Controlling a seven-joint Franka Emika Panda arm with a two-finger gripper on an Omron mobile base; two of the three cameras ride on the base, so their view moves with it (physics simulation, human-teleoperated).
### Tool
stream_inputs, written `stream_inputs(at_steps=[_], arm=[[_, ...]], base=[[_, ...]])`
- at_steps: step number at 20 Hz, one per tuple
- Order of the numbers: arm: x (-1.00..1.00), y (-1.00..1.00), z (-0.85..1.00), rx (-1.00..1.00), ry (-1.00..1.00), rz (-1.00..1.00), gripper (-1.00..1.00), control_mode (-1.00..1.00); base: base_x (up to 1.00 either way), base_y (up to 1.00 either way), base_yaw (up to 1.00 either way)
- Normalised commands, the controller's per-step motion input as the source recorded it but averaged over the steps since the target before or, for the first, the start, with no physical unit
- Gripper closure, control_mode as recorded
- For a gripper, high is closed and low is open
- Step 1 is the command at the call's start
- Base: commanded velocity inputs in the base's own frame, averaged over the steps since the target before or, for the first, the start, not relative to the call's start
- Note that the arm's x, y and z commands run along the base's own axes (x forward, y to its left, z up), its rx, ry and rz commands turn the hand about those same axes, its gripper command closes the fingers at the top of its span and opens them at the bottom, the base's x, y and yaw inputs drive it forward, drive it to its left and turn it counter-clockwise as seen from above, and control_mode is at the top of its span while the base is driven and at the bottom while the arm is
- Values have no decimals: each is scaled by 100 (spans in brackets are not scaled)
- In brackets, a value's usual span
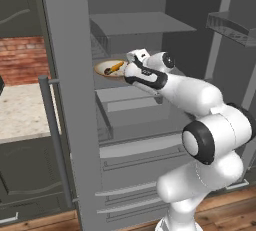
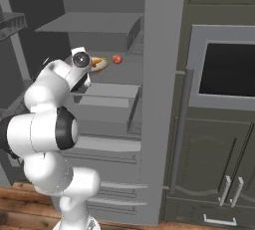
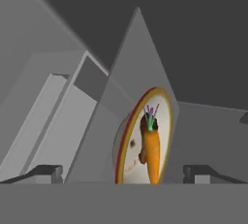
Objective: Pick the chicken drumstick and carrot from their plates and place them in the bowl. Then put the bowl in the fridge.
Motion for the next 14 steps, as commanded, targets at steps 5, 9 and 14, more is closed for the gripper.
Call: stream_inputs(at_steps=[5,9,14], arm=[[-56,-5,40,0,2,0,-100,-100],[-58,-1,41,0,7,0,-100,-100],[-60,-3,39,0,9,-1,-100,-100]], base=[[0,0,0],[0,0,0],[0,0,0]])
